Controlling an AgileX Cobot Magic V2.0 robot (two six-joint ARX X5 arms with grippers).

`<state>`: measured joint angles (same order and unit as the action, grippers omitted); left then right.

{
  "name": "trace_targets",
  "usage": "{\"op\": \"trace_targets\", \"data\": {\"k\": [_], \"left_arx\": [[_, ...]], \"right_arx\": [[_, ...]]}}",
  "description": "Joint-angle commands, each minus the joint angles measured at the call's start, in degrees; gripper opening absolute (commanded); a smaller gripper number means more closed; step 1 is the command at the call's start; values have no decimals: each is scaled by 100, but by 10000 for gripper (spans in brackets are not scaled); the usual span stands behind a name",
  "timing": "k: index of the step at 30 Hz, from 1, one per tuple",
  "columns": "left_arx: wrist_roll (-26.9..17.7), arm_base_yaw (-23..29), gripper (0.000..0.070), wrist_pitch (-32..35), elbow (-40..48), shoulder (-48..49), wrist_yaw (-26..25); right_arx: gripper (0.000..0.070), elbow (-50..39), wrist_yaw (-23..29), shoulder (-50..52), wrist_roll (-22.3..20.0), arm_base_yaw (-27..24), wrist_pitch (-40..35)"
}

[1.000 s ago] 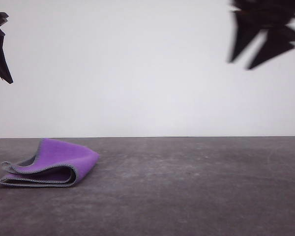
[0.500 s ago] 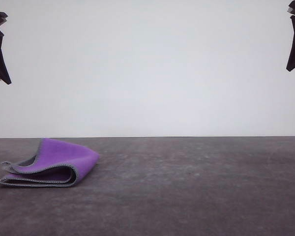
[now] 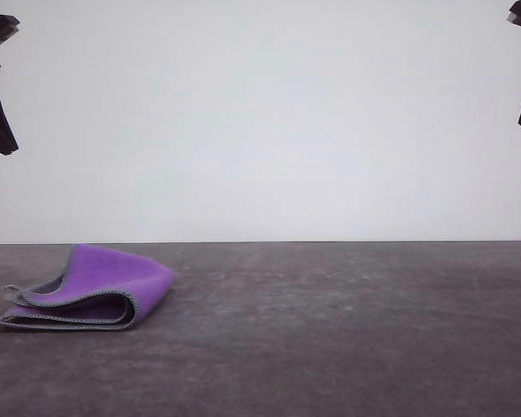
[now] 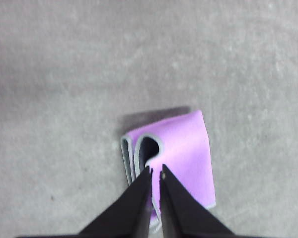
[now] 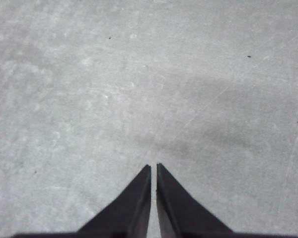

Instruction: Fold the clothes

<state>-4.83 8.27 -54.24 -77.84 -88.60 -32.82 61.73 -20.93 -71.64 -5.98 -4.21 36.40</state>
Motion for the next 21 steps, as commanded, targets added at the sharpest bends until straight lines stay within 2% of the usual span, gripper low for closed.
{"op": "trace_targets", "data": {"k": [1, 5, 8, 12, 15, 18, 21], "left_arx": [[36, 24, 15, 20, -118, -90, -17], [-23, 24, 15, 36, -118, -92, -15], [-395, 38, 16, 92, -87, -61, 62], [-303, -102, 15, 448, 515, 342, 473], [-25, -376, 16, 1529, 1606, 1044, 874], [638, -637, 16, 2965, 2946, 1969, 1592], [1239, -855, 16, 3973, 4210, 3036, 2414]], "right_arx": [[16, 50, -4, -52, 48, -11, -68], [16, 50, -4, -52, 48, -11, -68], [16, 50, -4, -52, 48, -11, -75], [16, 50, -4, -52, 48, -11, -79], [16, 50, -4, -52, 48, -11, -81], [16, 50, -5, -52, 48, -11, -81], [16, 50, -4, -52, 48, -11, -81]]}}
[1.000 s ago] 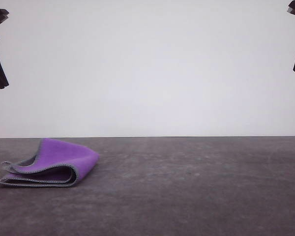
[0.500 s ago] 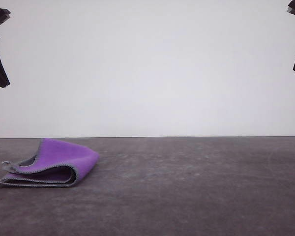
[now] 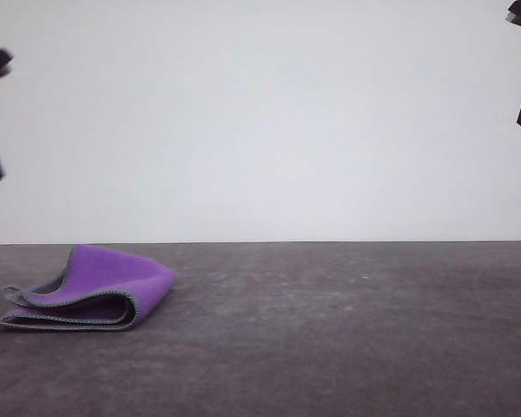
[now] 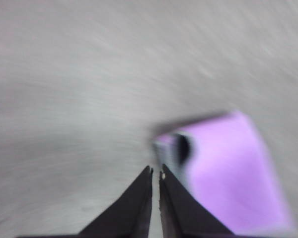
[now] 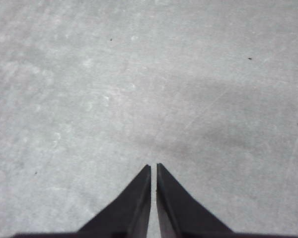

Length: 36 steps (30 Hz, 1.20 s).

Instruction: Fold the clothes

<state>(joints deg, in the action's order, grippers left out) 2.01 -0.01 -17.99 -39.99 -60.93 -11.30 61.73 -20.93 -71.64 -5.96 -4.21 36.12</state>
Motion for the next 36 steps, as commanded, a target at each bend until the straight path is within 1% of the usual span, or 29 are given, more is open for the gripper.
{"op": "trace_targets", "data": {"k": [1, 2, 4, 8, 11, 14, 18, 23, 27, 36], "left_arx": [[640, -64, 16, 561, 805, 649, 434], [685, -85, 16, 732, 1168, 1034, 555], [666, -80, 15, 896, 1771, 1763, 615], [641, -74, 16, 920, 2734, 3190, 732], [641, -76, 16, 834, 3235, 4096, 858], [620, -74, 16, 754, 3492, 4686, 871], [615, -72, 15, 447, 3660, 5269, 1038], [594, -68, 15, 101, 3672, 5773, 1055], [580, -68, 16, 30, 3692, 6046, 1056], [519, -62, 15, 38, 3692, 6079, 1051]], "right_arx": [[16, 50, -4, -52, 46, -11, -54], [16, 50, -4, -52, 46, -11, -55], [16, 50, -4, -52, 46, -11, -54], [16, 50, -4, -52, 46, -11, -54], [16, 50, -4, -52, 46, -11, -54], [16, 50, -4, -52, 46, -11, -55], [16, 50, -4, -52, 46, -11, -55], [16, 50, -4, -52, 46, -11, -52], [16, 50, -4, -52, 46, -11, -54], [16, 50, -4, -52, 46, -11, -55]]}}
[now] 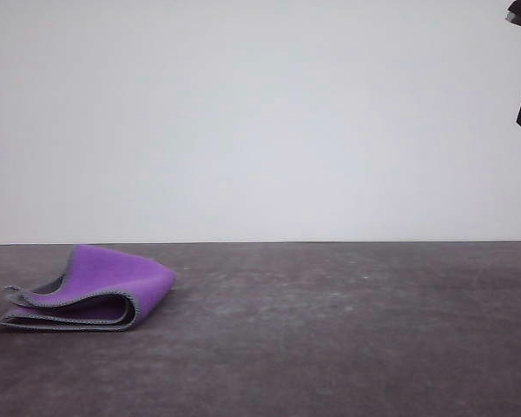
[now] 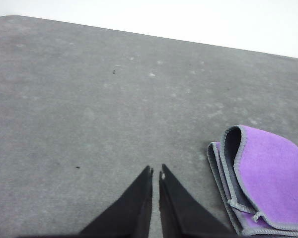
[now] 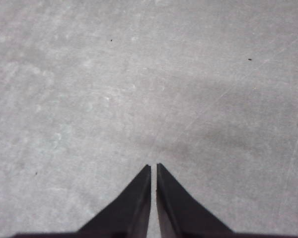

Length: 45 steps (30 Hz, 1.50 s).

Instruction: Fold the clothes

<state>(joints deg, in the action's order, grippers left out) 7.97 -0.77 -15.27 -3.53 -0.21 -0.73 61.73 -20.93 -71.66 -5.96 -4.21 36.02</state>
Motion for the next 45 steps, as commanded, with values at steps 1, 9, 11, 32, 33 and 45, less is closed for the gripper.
{"op": "trace_targets", "data": {"k": [1, 9, 11, 32, 33, 45], "left_arx": [[-76, 14, 15, -234, 46, 7, -8], [-83, 16, 16, -245, 46, -24, -9], [-83, 16, 15, -245, 46, -24, -9], [-83, 16, 15, -245, 46, -24, -9], [-83, 16, 16, -243, 46, -24, -9], [-83, 16, 16, -243, 46, -24, -9]], "right_arx": [[16, 50, -4, -50, 46, -11, -45], [16, 50, -3, -50, 46, -11, -45], [16, 50, -4, -50, 46, -11, -45], [16, -107, 402, 243, -24, 16, -919], [16, -214, 547, 362, -27, 51, -1095], [16, -3201, 1130, 2770, -50, 188, -3246]]}}
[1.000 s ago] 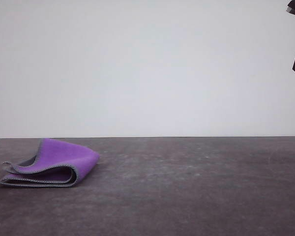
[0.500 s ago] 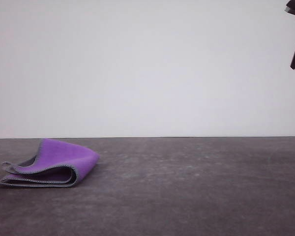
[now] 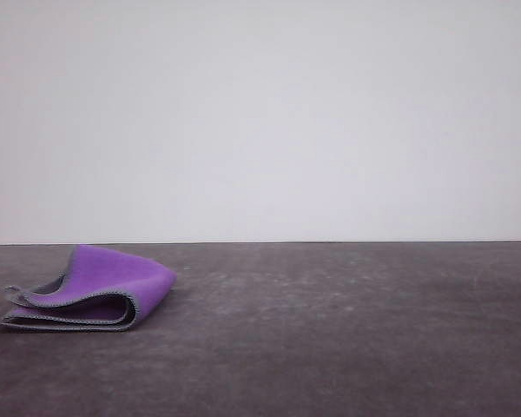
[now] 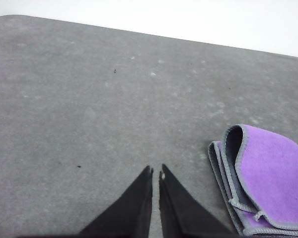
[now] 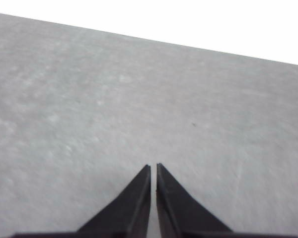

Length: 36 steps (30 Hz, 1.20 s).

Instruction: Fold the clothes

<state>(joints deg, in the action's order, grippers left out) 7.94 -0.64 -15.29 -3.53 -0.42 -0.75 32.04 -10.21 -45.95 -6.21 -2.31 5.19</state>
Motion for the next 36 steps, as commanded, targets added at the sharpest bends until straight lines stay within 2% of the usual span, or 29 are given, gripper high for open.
{"op": "trace_targets", "data": {"k": [1, 6, 12, 15, 21, 24, 29, 36], "left_arx": [[-81, 4, 16, -241, 46, -3, -7], [-81, 4, 16, -240, 46, -3, -7], [-81, 4, 16, -240, 46, -3, -7], [-81, 4, 15, -243, 46, -3, -7], [-81, 4, 15, -243, 46, -3, -7], [-81, 4, 16, -241, 46, -3, -7], [-81, 4, 16, -243, 46, -3, -7], [-81, 2, 16, -242, 44, -3, -7]], "right_arx": [[16, -523, 160, 479, -21, -1, -284], [16, -1790, 613, 2019, -16, 7, -534], [16, -2594, 878, 3482, -18, 16, -384], [16, -2808, 878, 3864, -21, 22, -291], [16, -3139, 880, 4339, -19, 20, 34], [16, -3137, 903, 4585, -25, 20, 432], [16, -3137, 937, 4575, 2, 27, 516], [16, -3137, 985, 4575, 452, 28, 520]]}}
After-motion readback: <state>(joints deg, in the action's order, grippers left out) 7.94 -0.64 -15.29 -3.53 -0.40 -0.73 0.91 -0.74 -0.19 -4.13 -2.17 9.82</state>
